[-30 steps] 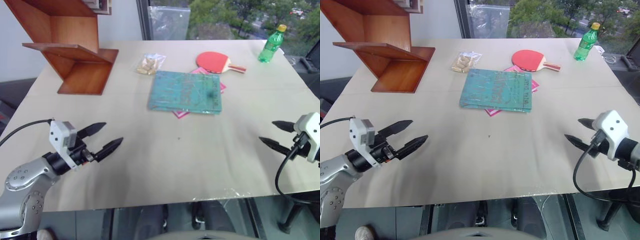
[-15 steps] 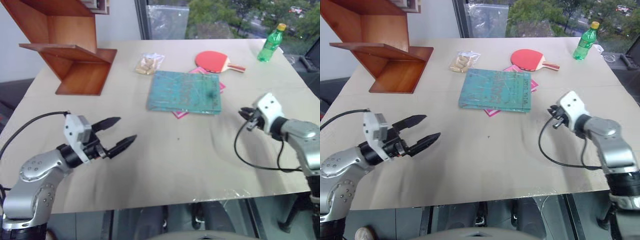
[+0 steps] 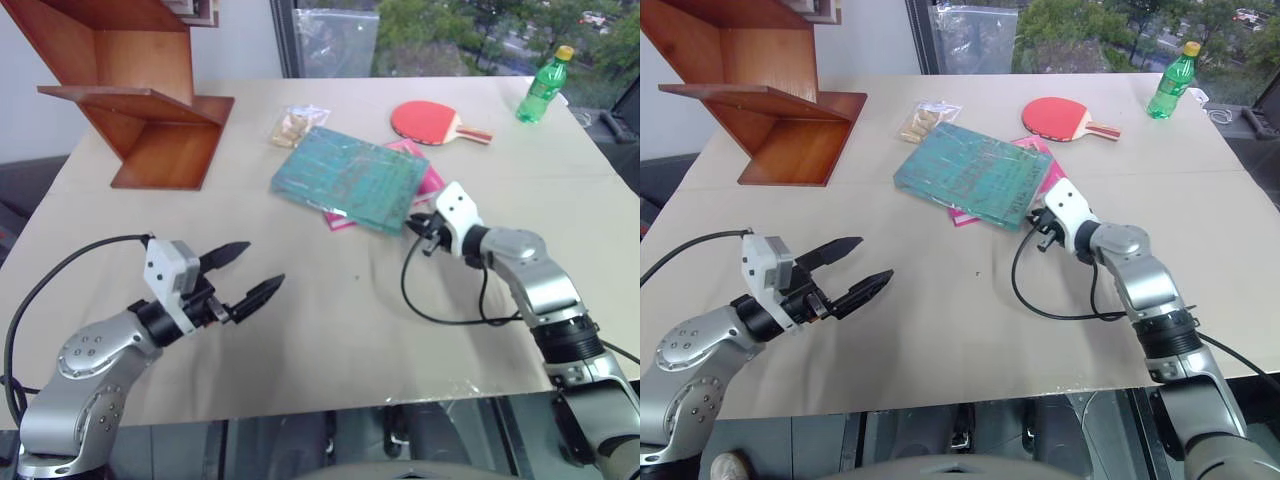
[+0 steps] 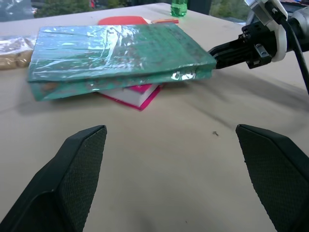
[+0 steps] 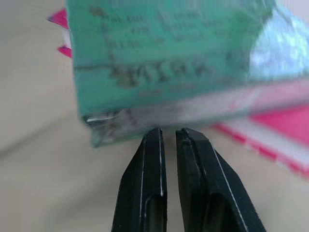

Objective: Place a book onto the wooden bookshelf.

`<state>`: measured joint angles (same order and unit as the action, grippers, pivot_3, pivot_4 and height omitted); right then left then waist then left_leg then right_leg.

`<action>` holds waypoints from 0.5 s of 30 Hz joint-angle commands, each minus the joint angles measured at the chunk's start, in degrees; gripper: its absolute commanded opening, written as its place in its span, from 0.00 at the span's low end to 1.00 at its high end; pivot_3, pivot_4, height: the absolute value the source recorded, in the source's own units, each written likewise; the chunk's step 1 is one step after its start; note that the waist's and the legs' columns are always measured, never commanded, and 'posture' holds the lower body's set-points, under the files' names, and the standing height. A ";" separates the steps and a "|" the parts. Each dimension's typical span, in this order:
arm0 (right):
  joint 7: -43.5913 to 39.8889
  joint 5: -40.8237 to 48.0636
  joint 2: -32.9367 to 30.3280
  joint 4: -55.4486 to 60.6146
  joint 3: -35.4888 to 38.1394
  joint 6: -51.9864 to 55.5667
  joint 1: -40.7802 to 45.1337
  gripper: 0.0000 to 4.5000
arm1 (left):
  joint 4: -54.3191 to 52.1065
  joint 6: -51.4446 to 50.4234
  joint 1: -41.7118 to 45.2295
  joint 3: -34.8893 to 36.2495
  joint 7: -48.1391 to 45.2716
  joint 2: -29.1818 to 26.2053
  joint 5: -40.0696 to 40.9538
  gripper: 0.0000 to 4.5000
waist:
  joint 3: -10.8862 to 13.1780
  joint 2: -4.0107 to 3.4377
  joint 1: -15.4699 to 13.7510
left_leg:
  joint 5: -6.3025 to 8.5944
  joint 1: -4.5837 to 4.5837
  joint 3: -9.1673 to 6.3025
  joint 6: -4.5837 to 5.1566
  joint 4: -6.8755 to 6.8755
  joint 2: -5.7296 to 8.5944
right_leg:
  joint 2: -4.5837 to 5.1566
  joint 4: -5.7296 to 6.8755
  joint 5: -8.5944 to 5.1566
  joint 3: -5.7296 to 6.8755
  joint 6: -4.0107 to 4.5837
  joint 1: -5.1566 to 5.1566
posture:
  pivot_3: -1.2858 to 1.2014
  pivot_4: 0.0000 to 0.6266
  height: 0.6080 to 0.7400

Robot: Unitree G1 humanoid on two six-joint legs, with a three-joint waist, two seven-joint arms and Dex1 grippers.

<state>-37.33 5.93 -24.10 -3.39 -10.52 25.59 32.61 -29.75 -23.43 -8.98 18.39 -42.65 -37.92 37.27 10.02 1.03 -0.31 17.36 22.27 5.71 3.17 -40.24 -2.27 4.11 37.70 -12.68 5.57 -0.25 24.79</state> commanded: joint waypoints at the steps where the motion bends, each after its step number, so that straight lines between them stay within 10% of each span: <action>1: 0.46 -0.43 0.63 0.05 0.55 -0.90 1.60 0.11 | -2.00 -0.20 0.90 -0.91 1.30 0.44 -0.26 1.00 | 0.00 0.00 -0.04 | 0.00 0.01 0.00 0.00 0.00 0.01 | 0.01 -0.02 0.00 0.01 0.00 0.00 | 0.52 0.24 1.00; 15: -5.98 6.01 -1.93 12.84 4.04 -1.55 -6.21 0.11 | -0.69 -9.22 5.22 -2.06 10.18 3.76 4.40 1.00 | 0.00 -0.01 0.07 | 0.00 0.06 -0.06 0.00 0.00 0.01 | 0.02 -0.04 0.01 0.05 -0.01 0.00 | 0.52 0.24 1.00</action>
<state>-41.39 9.54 -24.82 5.25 -9.41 24.75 26.89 -29.67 -30.88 -4.42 15.29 -34.14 -34.66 39.27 10.02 1.03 -0.24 17.36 22.33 5.63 3.17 -40.24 -2.26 4.14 37.65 -12.67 5.63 -0.26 24.79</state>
